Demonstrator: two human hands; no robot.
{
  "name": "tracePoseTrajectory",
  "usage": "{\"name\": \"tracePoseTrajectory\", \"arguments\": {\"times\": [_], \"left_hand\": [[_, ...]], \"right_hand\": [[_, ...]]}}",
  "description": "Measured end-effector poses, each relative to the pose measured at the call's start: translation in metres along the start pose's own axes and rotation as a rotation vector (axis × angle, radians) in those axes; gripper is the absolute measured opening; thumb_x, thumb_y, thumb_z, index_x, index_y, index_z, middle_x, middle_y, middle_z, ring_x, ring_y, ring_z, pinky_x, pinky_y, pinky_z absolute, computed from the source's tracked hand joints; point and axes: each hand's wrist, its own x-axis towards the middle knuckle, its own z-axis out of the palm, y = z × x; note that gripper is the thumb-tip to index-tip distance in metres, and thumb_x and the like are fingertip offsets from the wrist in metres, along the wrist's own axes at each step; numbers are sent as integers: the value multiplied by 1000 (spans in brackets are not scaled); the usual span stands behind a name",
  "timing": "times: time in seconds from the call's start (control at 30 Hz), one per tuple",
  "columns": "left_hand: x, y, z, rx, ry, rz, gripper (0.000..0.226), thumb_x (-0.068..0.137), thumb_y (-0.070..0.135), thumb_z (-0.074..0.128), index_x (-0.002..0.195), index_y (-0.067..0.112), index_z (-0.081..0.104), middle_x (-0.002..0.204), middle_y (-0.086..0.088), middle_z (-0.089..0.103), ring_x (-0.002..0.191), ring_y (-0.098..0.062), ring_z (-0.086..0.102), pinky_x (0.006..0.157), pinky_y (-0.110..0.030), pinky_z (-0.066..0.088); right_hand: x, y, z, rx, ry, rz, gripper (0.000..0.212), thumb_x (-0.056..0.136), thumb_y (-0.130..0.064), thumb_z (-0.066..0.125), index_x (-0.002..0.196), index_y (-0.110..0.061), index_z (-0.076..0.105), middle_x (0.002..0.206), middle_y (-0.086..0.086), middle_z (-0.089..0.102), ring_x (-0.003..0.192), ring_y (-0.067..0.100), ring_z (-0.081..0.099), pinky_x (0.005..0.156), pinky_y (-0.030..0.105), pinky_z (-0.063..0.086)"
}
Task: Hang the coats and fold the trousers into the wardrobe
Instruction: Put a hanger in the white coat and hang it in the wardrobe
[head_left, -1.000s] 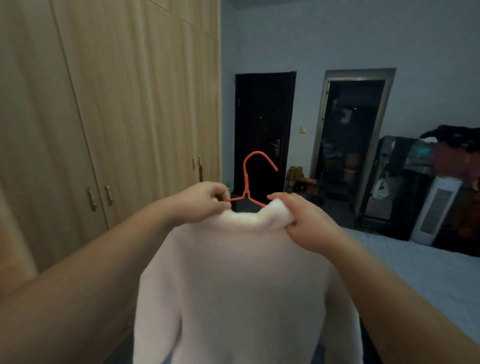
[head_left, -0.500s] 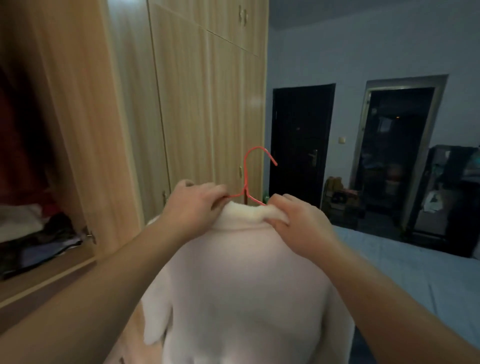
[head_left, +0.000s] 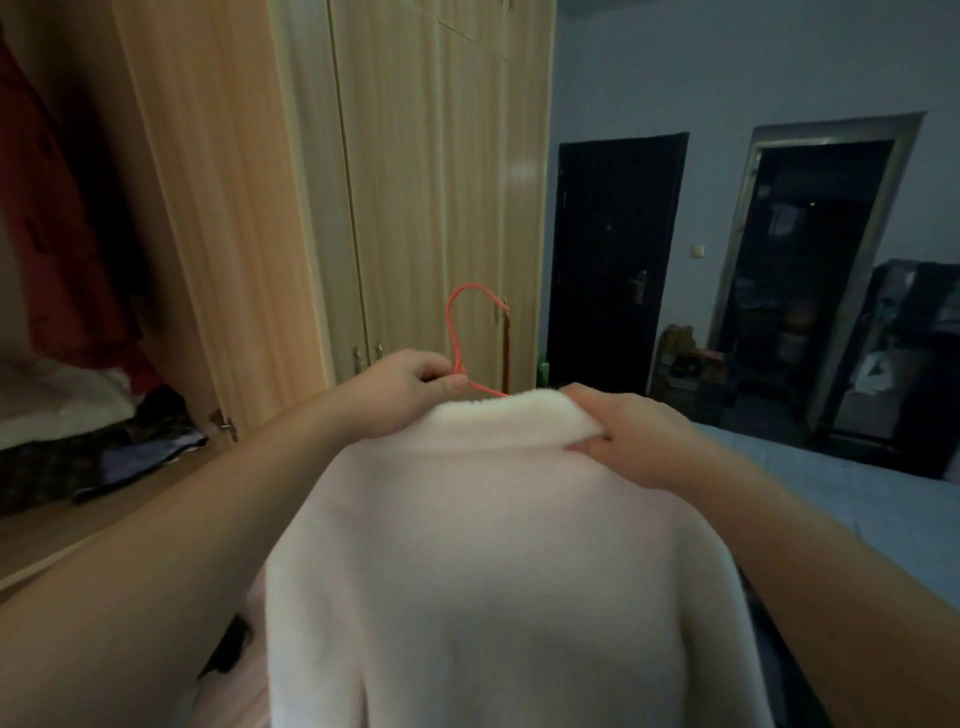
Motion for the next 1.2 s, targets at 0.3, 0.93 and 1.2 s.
{"name": "tracePoseTrajectory", "arguments": {"times": [0.3, 0.93, 1.2], "left_hand": [[-32, 35, 5, -576, -324, -391, 26, 89, 28, 67, 72, 11, 59, 62, -3, 52, 53, -11, 48, 53, -23, 40], [-156, 21, -3, -1123, 786, -770, 32, 83, -10, 38, 65, -4, 63, 75, -15, 56, 77, -24, 54, 92, -34, 48], [-200, -27, -13, -830, 760, -811, 48, 76, -11, 38, 104, 12, 70, 101, -7, 59, 101, -15, 54, 82, -34, 43]], "right_hand": [[30, -4, 41, -1, 188, -169, 64, 95, -12, 53, 149, -39, 35, 145, -7, 53, 124, 21, 54, 101, 38, 36], [-32, -173, 77, 624, -331, -473, 106, 91, -54, 62, 157, -31, -18, 156, -7, 31, 108, 10, 56, 81, 26, 43], [-10, -216, 124, 390, -83, -489, 78, 95, -31, 55, 152, -29, 3, 134, -1, 56, 100, 23, 67, 74, 33, 48]]}}
